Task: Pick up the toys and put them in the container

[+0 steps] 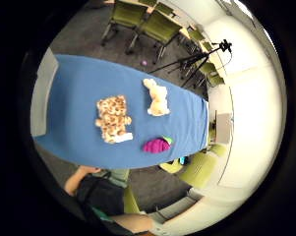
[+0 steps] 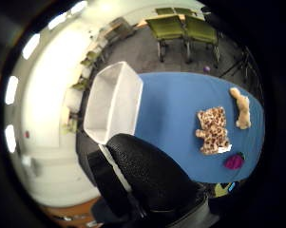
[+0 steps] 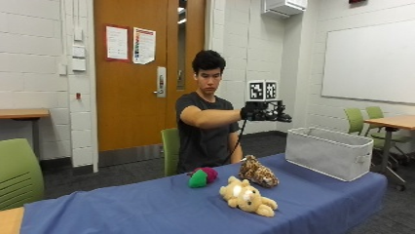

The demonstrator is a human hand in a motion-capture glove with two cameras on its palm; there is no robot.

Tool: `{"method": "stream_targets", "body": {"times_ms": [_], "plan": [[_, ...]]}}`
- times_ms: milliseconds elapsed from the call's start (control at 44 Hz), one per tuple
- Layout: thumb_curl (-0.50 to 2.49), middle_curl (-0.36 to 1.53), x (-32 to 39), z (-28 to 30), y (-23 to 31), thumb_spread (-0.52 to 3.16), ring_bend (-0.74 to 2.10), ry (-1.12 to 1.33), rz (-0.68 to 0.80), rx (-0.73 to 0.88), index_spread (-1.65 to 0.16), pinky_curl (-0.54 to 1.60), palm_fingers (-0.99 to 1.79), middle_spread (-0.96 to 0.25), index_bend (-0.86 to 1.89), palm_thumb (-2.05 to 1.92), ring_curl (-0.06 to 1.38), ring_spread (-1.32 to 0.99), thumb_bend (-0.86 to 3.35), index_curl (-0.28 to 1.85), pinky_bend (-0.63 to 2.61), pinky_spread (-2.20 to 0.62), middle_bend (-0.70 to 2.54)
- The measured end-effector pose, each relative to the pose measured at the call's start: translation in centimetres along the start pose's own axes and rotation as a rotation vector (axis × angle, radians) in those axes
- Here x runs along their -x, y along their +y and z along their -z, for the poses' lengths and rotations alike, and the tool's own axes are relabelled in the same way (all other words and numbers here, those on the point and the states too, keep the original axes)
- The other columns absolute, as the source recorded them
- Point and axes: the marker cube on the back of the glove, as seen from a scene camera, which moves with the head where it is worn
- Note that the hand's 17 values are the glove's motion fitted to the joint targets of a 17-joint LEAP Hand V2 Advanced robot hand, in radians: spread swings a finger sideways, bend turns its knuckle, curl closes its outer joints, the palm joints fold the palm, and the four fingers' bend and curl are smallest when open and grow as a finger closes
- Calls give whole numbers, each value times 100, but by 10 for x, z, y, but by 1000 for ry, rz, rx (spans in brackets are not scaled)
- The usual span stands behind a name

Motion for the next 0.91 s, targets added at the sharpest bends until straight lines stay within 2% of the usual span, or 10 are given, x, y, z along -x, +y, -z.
{"method": "stream_targets", "body": {"times_ms": [227,568,909], "plan": [[4,31,-39,-82,1,97,19,-41,-44,92,-19,29,-2,-5,17,-19,18,-24,-13,33,44,-7,20],[5,34,-51,-177,1,98,18,-46,-53,203,-21,32,-6,-6,16,-17,20,-25,-12,34,46,-6,19],[9,36,-71,-219,17,107,14,-14,-73,317,-25,37,-15,-9,8,-5,18,-24,-4,31,57,-5,19]]}}
